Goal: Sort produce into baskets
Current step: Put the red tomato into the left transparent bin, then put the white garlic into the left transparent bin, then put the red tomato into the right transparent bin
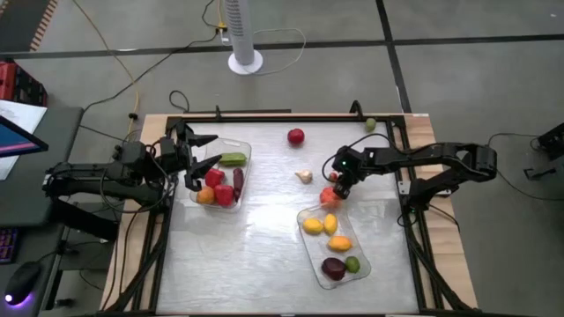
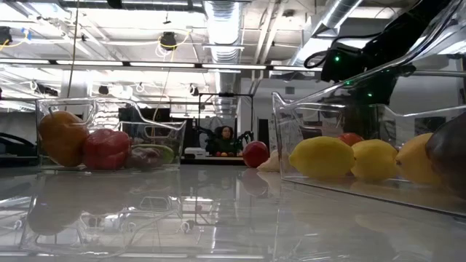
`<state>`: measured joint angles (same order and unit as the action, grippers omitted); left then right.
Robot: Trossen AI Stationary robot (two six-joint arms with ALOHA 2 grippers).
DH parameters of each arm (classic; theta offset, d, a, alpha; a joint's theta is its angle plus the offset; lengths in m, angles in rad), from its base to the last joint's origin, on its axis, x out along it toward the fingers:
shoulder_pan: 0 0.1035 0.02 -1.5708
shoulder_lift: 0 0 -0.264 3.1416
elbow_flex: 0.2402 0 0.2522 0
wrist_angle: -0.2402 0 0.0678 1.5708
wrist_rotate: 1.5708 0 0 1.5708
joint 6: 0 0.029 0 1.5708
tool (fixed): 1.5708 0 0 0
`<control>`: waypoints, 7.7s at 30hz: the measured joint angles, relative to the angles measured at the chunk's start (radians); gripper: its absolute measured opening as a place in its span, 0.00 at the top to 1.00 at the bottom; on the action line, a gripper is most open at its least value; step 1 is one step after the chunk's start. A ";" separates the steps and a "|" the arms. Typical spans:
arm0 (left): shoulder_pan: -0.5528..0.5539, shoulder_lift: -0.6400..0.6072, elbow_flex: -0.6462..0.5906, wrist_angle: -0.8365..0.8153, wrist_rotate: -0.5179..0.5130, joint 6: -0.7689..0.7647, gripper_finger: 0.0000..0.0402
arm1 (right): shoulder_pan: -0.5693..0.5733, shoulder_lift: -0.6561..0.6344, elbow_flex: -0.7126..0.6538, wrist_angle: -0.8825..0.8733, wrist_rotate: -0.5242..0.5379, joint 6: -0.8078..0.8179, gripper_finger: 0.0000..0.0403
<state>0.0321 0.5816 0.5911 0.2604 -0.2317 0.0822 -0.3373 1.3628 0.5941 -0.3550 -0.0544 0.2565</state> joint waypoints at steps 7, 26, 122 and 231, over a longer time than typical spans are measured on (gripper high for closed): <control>0.000 0.000 0.000 0.000 0.000 0.000 0.34 | -0.018 0.000 0.015 0.060 -0.083 -0.009 0.95; 0.000 0.000 0.000 0.006 0.000 0.003 0.34 | -0.025 0.000 0.223 0.059 -0.099 -0.102 0.52; -0.001 -0.055 0.000 -0.045 -0.004 0.060 0.34 | 0.053 0.843 1.447 -0.248 -0.069 -0.391 0.22; 0.000 -0.039 0.001 -0.015 -0.116 0.098 0.34 | 0.445 0.349 0.650 0.299 -0.096 -0.359 0.32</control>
<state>0.0323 0.5430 0.5919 0.2458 -0.3473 0.1806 0.1080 1.7121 1.2446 -0.0561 -0.1499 -0.1026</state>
